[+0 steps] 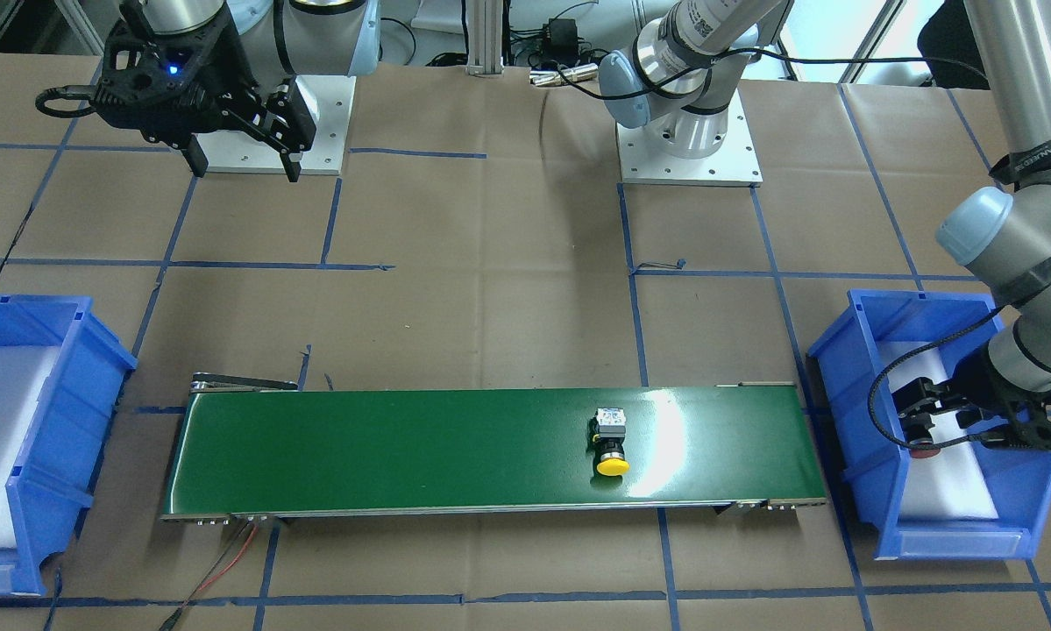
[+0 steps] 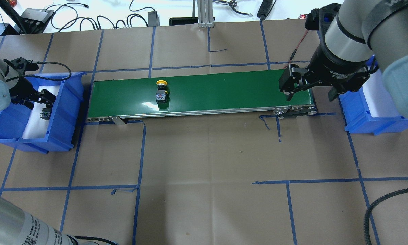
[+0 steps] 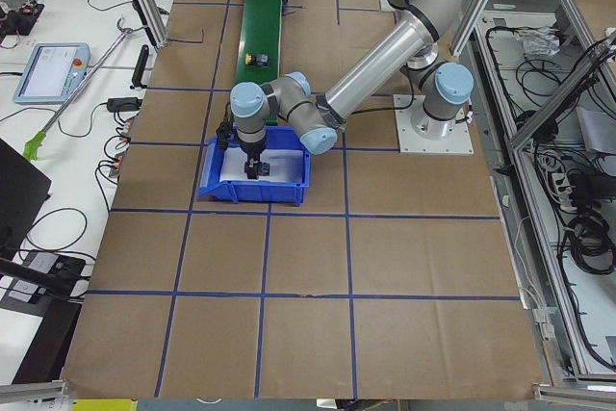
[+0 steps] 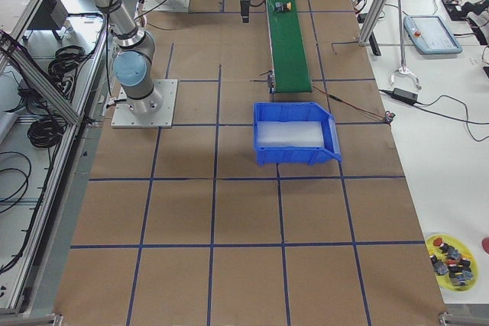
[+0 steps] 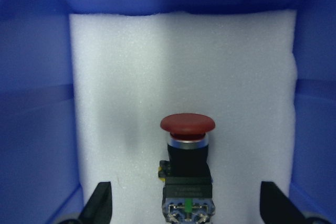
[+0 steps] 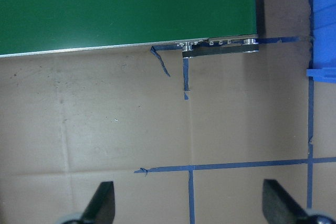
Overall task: Transport two buttons from left to right
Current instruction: 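Lower the left gripper into the bin and grasp the red-capped button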
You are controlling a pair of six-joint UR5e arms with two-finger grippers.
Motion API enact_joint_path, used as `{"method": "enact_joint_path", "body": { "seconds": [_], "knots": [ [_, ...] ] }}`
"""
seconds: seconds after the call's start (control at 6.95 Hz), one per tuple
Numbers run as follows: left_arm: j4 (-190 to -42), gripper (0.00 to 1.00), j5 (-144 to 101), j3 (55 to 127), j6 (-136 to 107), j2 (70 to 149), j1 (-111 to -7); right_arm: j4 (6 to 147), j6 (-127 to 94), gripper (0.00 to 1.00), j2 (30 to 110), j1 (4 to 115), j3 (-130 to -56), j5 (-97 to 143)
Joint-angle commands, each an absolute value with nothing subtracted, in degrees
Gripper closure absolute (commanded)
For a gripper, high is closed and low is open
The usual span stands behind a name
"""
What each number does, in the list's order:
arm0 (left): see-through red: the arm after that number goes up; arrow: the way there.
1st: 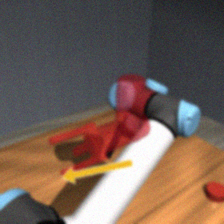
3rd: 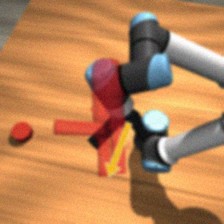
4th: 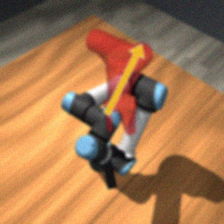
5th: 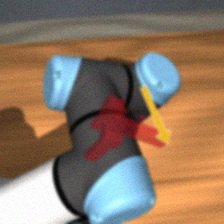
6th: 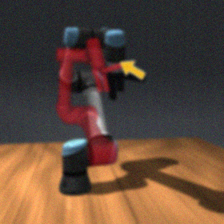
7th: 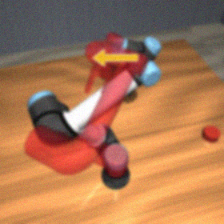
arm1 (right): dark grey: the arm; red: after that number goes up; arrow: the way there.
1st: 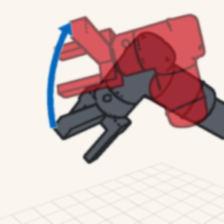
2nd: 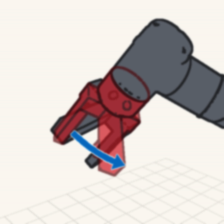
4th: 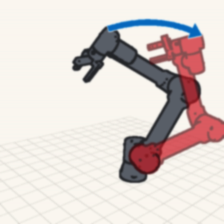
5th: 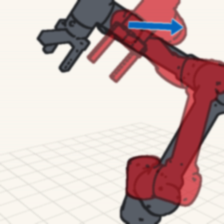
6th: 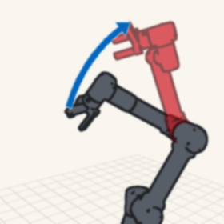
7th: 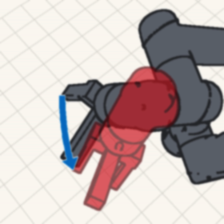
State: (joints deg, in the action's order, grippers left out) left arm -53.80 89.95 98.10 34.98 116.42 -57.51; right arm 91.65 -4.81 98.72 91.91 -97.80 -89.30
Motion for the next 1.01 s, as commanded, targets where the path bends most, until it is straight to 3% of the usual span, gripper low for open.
{"method": "enact_joint_path", "body": {
  "seconds": [0.0, 0.29, 0.43, 0.72, 0.86],
  "knots": [
    [-53.53, 0.09, 89.74, 98.17, 34.89, 116.89, -57.48, 91.58, -4.75, 0.0, 98.61, 92.11, -97.91, -89.29],
    [-53.61, 0.39, 89.74, 98.17, 34.72, 116.98, -57.57, 91.58, -4.75, 0.0, 98.61, 92.02, -98.0, -89.56],
    [-53.61, 0.44, 89.82, 98.17, 34.72, 116.98, -57.48, 91.58, -4.75, 0.0, 98.61, 92.02, -98.26, -89.56],
    [-53.61, 0.71, 90.17, 97.91, 34.54, 116.81, -57.48, 92.28, -4.75, 0.0, 98.7, 92.11, -99.92, -89.65],
    [-53.96, 0.79, 90.26, 97.04, 34.54, 116.72, -57.48, 92.81, -4.92, 0.0, 98.61, 92.02, -100.45, -89.21]
  ]
}}
